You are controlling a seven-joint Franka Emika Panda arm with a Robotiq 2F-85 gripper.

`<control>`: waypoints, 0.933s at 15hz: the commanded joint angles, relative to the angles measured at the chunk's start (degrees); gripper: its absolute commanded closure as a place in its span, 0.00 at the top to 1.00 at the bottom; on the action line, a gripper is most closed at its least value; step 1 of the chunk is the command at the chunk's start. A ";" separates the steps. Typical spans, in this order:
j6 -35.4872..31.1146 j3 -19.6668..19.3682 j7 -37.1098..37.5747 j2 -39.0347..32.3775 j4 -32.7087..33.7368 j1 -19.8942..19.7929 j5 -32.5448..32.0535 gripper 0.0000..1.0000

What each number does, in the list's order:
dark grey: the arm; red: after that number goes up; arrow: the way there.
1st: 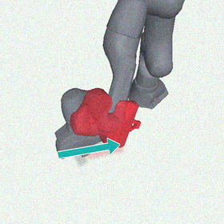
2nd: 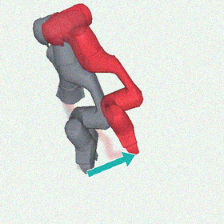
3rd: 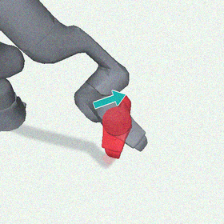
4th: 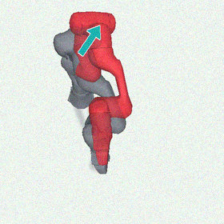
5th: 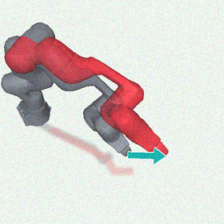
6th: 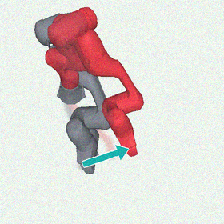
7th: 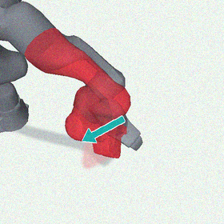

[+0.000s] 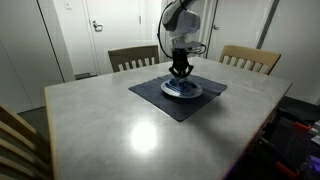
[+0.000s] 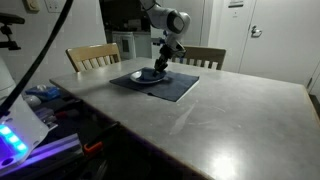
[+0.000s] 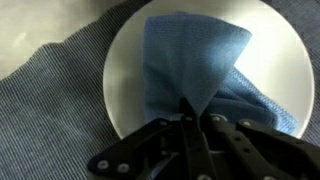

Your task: Wipe the white plate with the blue towel

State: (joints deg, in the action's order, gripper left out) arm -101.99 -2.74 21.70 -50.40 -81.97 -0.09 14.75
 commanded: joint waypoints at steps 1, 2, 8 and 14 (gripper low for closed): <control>-6.29 2.87 -5.66 1.05 -0.28 0.25 0.87 0.02; -5.93 4.04 -7.57 0.51 0.93 0.52 0.55 0.02; 1.29 9.07 -19.43 -0.58 3.34 0.19 0.02 0.02; 15.62 6.30 -18.22 -1.40 3.05 1.54 -5.01 0.02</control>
State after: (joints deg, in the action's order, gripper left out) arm -91.97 5.08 3.62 -50.61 -80.15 0.81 11.76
